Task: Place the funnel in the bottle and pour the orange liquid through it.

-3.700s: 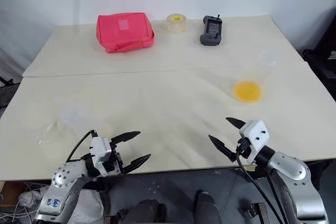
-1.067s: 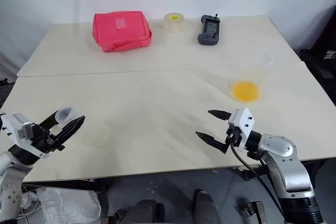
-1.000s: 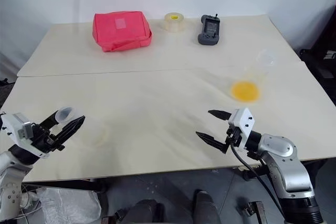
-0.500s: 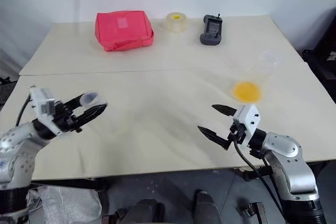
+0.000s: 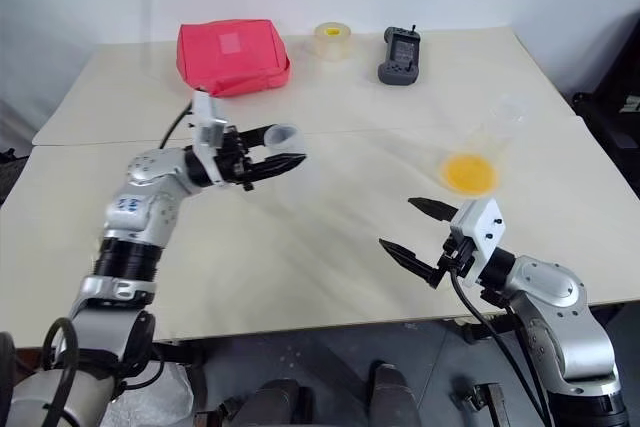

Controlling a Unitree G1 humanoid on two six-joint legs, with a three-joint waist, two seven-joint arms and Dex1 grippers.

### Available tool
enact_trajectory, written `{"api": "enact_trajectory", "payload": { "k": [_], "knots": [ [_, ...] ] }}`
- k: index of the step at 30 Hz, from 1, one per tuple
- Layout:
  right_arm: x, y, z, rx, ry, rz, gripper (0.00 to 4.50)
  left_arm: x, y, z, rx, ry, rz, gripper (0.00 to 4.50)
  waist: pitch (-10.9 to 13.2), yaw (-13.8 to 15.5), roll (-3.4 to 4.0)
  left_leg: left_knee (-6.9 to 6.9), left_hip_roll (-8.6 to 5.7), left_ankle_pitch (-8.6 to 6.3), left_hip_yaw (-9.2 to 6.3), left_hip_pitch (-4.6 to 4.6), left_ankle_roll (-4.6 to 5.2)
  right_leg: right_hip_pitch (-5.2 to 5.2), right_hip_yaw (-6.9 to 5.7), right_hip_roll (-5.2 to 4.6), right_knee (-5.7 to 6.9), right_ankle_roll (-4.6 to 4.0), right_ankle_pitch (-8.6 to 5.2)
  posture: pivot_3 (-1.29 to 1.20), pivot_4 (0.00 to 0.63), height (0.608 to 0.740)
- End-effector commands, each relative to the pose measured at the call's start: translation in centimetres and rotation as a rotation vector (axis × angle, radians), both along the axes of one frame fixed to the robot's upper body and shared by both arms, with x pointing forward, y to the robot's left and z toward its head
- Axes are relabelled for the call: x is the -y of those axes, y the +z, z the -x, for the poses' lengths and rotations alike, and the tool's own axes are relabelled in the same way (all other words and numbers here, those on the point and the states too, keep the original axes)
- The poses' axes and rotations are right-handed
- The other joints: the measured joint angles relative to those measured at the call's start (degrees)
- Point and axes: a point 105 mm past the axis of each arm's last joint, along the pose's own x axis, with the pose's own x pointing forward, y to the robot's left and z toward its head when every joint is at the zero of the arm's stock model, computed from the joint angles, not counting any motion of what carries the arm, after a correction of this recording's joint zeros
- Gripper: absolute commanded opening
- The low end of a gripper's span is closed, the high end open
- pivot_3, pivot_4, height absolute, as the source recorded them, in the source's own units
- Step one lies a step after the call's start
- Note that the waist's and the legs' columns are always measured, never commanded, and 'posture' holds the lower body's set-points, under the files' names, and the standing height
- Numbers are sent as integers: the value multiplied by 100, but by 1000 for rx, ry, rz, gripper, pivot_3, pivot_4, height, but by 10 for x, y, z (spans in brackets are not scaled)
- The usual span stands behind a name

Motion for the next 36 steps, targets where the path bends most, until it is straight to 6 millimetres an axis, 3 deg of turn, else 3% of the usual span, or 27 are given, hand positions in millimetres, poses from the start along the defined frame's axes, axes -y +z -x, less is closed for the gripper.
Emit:
{"api": "enact_trajectory", "payload": {
  "k": [1,7,13,20,32,36],
  "knots": [
    [-2,9,6,55,11,5,4500,14,6,1,56,-76,-31,2361,2,10,-3,1,2,0,0,0,0,0,0,1,1,0,0,0,150,740],
    [-4,7,4,65,3,11,4500,36,-12,4,62,-156,-83,2361,4,34,-7,32,-2,-5,-4,-11,10,4,-4,-6,3,3,2,0,150,740],
    [-6,7,4,72,4,9,4500,38,-26,3,49,-142,-111,2361,4,32,-7,44,8,-8,-6,-15,15,4,-4,-7,6,6,3,0,150,740],
    [-9,6,5,76,16,9,4500,36,-29,9,7,-148,-93,4486,4,33,-7,52,19,-9,-6,-16,18,5,-4,-9,11,7,4,0,150,740],
    [-5,8,1,76,16,15,4500,22,-21,3,-28,-88,-91,4486,4,28,-7,55,20,-10,-8,-17,18,5,-3,-9,13,7,4,0,150,740],
    [-5,7,1,51,47,37,4500,-3,-19,-3,-25,-1,-127,4486,4,25,-7,56,21,-10,-8,-17,18,4,-3,-8,16,7,4,0,150,740]
  ]
}}
